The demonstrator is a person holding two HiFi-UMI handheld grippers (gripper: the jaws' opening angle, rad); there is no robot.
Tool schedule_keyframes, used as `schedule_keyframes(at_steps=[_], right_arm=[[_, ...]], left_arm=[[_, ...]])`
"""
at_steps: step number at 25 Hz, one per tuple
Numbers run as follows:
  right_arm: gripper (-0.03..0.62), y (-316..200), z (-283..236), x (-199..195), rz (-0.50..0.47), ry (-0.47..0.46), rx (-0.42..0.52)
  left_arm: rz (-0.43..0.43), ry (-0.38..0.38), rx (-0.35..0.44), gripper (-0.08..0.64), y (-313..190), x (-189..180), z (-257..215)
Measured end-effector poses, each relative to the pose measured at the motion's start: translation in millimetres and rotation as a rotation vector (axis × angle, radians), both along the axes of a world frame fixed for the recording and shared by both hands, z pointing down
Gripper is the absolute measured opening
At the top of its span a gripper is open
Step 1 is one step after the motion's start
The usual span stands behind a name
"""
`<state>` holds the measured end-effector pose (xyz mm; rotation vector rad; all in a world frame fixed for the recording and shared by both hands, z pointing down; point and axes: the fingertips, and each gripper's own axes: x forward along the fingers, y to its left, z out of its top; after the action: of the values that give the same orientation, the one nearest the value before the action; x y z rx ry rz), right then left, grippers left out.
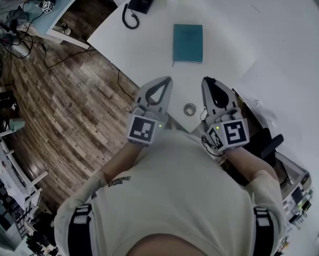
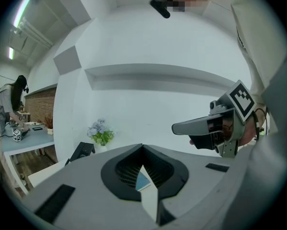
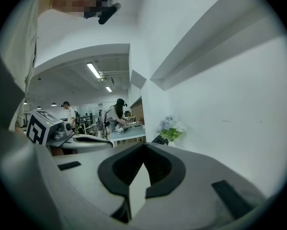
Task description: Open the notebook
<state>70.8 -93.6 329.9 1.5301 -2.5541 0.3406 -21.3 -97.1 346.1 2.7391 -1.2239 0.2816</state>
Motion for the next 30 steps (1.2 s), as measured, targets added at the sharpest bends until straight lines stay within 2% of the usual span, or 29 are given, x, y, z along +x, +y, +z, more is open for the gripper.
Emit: schedule_keyframes(at_steps=[8, 15, 16, 17, 21, 29, 30], right_arm=[[0.005, -40, 31, 21, 0.037, 0.039, -0.018], [0.057, -84, 90, 35, 0.064, 0.089, -0.124], [0.104, -89, 102, 35, 0.062, 0.092, -0.152], [0.112, -94, 114, 35, 0.06, 0.095, -0.18], [0.114, -110, 160, 42, 0.072, 0.11, -0.272], [0.114, -127, 245, 56, 0.111, 0.152, -0.415], [0.141, -127, 255, 58, 0.118, 0.149, -0.439]], left_arm=[[-0.005, -0.011, -0.009, 0.008, -42, 13, 17], [0.027, -0.054, -0.026, 0.008, -83, 31, 60], [0.029, -0.056, -0.035, 0.008, -89, 33, 68], [0.032, -0.058, -0.048, 0.008, -95, 36, 76], [0.051, -0.082, -0.11, 0.008, -115, 49, 116], [0.107, -0.177, -0.261, 0.008, -134, 68, 205], [0.112, -0.188, -0.285, 0.008, -134, 68, 217]])
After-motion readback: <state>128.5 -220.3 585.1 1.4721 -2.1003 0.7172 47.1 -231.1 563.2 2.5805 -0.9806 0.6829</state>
